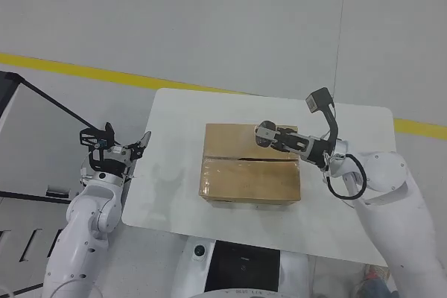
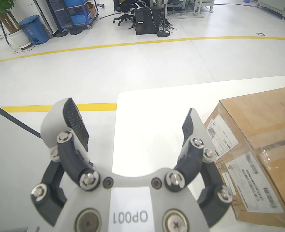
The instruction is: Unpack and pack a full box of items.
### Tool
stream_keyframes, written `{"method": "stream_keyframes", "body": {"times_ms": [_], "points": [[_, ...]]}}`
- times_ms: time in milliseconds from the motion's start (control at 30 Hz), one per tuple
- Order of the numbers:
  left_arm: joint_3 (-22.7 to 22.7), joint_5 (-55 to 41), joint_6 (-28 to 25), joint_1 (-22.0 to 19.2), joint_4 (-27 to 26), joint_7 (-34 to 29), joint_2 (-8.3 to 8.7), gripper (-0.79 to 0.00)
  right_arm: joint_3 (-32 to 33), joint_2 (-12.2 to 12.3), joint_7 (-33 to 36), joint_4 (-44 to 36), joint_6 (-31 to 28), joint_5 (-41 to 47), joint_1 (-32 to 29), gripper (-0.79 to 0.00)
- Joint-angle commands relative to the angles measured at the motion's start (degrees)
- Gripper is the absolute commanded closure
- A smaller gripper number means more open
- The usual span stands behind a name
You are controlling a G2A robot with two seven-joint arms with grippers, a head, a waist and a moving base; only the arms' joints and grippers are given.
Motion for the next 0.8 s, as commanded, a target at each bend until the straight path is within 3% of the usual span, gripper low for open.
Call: {"method": "stream_keyframes", "body": {"times_ms": [0, 133, 267, 500, 767], "points": [[0.00, 0.00, 0.00, 0.00, 0.00, 0.00, 0.00, -0.785, 0.00, 0.00, 0.00, 0.00, 0.00, 0.00, 0.00, 0.000], [0.00, 0.00, 0.00, 0.00, 0.00, 0.00, 0.00, -0.785, -2.18, -0.30, -0.71, -1.55, -0.39, -0.59, 1.05, 0.000], [0.00, 0.00, 0.00, 0.00, 0.00, 0.00, 0.00, -0.785, -10.68, -1.89, -0.20, -0.22, -0.91, -0.21, 8.88, 0.000], [-0.93, -0.35, 0.83, -0.09, 0.86, 0.13, -0.09, -0.785, -25.87, -6.67, -4.25, 8.66, -0.50, 1.23, 24.56, 0.000], [-1.45, -0.55, 0.82, 0.66, 1.04, 0.72, -0.16, -0.785, -35.19, -12.04, -6.16, 17.38, -1.78, 6.89, 36.14, 0.000]]}}
